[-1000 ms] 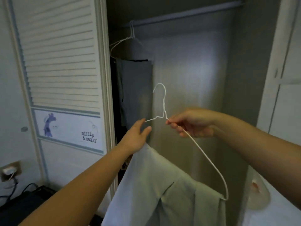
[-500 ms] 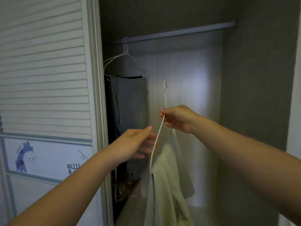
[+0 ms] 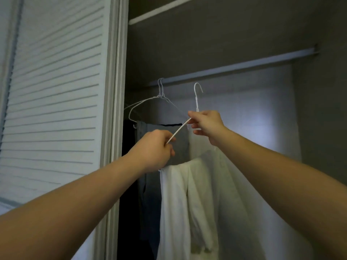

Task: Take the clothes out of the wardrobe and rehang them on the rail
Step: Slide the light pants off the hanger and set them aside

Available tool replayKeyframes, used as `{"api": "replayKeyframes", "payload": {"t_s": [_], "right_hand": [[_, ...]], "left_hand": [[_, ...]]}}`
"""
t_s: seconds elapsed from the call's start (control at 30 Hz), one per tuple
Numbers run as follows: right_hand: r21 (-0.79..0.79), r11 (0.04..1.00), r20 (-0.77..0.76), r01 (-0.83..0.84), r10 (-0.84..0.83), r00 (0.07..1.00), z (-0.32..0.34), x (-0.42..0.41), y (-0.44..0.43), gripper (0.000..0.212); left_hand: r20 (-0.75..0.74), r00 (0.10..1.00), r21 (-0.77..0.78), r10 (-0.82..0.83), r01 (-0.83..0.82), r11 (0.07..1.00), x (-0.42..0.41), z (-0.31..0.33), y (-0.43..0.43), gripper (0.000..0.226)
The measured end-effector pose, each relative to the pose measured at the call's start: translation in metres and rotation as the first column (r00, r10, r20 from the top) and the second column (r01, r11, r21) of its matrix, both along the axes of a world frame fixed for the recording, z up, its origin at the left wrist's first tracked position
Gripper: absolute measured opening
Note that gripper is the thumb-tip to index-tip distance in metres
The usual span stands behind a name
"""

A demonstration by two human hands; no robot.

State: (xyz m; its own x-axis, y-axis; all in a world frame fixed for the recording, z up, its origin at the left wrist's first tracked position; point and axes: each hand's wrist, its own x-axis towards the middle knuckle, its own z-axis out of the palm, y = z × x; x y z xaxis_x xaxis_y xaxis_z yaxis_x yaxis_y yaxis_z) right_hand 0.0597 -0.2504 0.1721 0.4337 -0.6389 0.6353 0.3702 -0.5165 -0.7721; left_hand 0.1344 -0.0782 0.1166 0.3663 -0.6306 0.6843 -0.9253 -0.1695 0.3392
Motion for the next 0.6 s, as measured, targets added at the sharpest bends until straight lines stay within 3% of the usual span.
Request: {"api": "replayKeyframes", "payload": {"t_s": [0.13,0.3,0.47,0.6], "right_hand": [[-0.069,0.997,0.023,-0.032,0.033,0.999,0.044,0.03,-0.033,0.027],[-0.132,0.988,0.07,-0.078,0.088,0.994,0.099,0.065,-0.064,0.02],[-0.135,0.987,0.094,-0.088,0.101,0.99,0.144,0.102,-0.088,0.021],[-0.151,0.982,0.029,-0.117,0.123,0.992,0.163,0.129,-0.103,0.017]], "left_hand": [[0.183,0.968,-0.038,0.173,-0.169,0.985,0.019,0.039,-0.032,0.021],[0.37,0.843,-0.136,0.391,-0.367,0.92,0.037,0.087,-0.058,0.013],[0.424,0.736,-0.207,0.528,-0.489,0.848,0.05,0.13,-0.079,0.018],[0.435,0.674,-0.205,0.596,-0.571,0.795,0.063,0.15,-0.093,0.017]]}}
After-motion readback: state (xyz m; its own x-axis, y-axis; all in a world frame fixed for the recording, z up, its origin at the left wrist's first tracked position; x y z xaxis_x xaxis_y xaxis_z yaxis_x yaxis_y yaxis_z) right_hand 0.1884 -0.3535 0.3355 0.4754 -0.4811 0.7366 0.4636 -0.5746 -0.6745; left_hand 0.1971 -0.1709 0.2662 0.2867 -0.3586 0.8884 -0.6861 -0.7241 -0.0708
